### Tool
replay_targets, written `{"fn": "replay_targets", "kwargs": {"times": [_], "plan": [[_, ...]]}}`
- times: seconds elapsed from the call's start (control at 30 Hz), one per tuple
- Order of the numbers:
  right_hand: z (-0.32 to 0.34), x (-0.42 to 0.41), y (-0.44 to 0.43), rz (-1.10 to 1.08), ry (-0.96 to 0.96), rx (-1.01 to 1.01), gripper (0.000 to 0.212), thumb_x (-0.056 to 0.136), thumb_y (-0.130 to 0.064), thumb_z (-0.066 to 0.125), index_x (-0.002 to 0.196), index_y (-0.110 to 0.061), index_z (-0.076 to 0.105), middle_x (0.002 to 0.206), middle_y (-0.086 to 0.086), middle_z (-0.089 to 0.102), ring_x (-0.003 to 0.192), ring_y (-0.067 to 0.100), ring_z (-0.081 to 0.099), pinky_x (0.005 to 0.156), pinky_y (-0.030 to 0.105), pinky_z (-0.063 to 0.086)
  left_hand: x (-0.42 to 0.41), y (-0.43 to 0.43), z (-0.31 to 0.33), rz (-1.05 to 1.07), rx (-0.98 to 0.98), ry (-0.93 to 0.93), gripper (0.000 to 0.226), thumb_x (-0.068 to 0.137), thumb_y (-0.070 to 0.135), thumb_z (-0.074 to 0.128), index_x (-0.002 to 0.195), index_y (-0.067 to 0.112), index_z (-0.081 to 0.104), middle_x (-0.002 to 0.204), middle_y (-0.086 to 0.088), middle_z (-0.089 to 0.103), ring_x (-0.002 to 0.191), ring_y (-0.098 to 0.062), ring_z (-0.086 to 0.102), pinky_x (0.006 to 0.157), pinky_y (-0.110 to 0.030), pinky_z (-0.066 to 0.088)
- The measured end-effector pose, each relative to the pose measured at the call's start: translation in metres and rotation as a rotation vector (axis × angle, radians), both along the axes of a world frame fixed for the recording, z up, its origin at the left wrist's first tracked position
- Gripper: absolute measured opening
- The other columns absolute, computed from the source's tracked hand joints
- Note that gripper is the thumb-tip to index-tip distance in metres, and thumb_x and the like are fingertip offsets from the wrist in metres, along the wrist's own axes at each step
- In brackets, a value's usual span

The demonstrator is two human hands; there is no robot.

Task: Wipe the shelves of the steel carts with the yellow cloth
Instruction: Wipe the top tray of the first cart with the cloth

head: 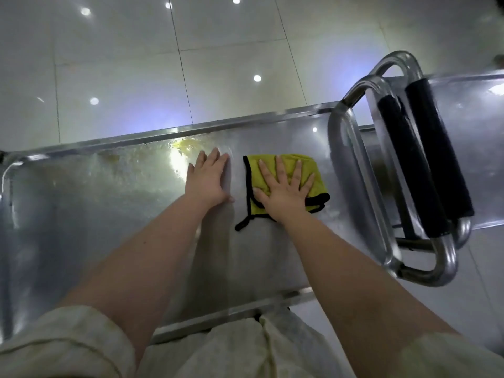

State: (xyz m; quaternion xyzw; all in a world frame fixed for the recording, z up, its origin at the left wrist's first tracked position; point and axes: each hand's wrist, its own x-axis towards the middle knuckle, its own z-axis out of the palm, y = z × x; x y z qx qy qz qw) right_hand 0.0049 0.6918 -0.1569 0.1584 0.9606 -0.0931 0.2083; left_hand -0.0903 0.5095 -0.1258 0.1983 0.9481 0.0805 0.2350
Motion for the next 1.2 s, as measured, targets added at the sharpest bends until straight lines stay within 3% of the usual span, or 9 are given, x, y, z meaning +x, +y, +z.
{"fn": "replay_targets", "kwargs": {"times": [0.23,0.43,0.67,0.83,0.97,1.03,1.2], "plan": [[0.003,-0.089,0.037,-0.003,-0.024,-0.016,0.071,0.087,-0.076,0.018,0.144,-0.054,-0.018,0.159,-0.008,-0.027,0.140,0.041,-0.031,0.097,0.067,-0.029,-0.001,-0.008,-0.013,0.024,-0.014,0.011,0.121,0.060,0.063,0.080,0.154,0.030,0.012,0.162,0.005,0.007,0.148,-0.025,0.006,0.119,-0.044,0.017],[0.004,-0.091,0.043,0.036,-0.021,-0.001,0.073,0.087,-0.077,0.017,0.146,-0.052,-0.017,0.159,-0.007,-0.027,0.140,0.040,-0.031,0.099,0.068,-0.027,-0.001,-0.006,-0.010,0.050,-0.012,-0.023,0.119,0.061,0.061,0.080,0.153,0.034,0.011,0.162,0.010,0.004,0.149,-0.023,0.002,0.120,-0.043,0.015],[0.006,0.027,0.038,0.117,-0.013,-0.016,0.073,0.085,-0.081,0.011,0.142,-0.054,-0.025,0.157,-0.008,-0.031,0.139,0.039,-0.035,0.102,0.067,-0.025,0.001,-0.006,-0.007,0.025,-0.016,-0.030,0.116,0.066,0.055,0.081,0.154,0.030,0.009,0.163,0.005,0.001,0.149,-0.025,0.001,0.119,-0.048,0.014],[0.007,0.146,0.032,0.139,-0.044,0.020,0.075,0.085,-0.080,0.015,0.144,-0.053,-0.022,0.158,-0.007,-0.029,0.136,0.038,-0.039,0.104,0.067,-0.022,0.002,-0.001,-0.001,0.010,-0.030,-0.022,0.115,0.065,0.051,0.083,0.153,0.026,0.014,0.163,0.000,0.006,0.148,-0.030,0.007,0.116,-0.052,0.023],[0.016,0.210,0.041,0.144,-0.017,0.041,0.073,0.085,-0.077,0.022,0.151,-0.049,0.004,0.163,-0.002,-0.001,0.145,0.044,-0.010,0.110,0.071,-0.004,0.002,0.001,0.001,0.000,-0.035,-0.031,0.115,0.065,0.051,0.084,0.153,0.024,0.015,0.162,-0.001,0.008,0.147,-0.033,0.009,0.115,-0.053,0.025],[0.018,0.220,0.046,0.152,-0.029,0.039,0.072,0.086,-0.076,0.022,0.151,-0.048,0.007,0.163,-0.002,0.004,0.146,0.044,-0.004,0.110,0.071,0.000,0.002,0.004,0.001,0.006,-0.045,-0.029,0.115,0.064,0.048,0.084,0.152,0.022,0.016,0.162,-0.002,0.008,0.146,-0.034,0.009,0.114,-0.055,0.025],[0.009,0.191,0.048,0.088,-0.074,0.054,0.072,0.080,-0.081,0.003,0.143,-0.054,-0.022,0.158,-0.006,-0.029,0.139,0.041,-0.033,0.107,0.069,-0.017,-0.001,0.007,0.000,0.008,-0.070,-0.037,0.115,0.062,0.050,0.085,0.151,0.022,0.017,0.159,-0.002,0.012,0.145,-0.033,0.011,0.111,-0.058,0.027]]}}
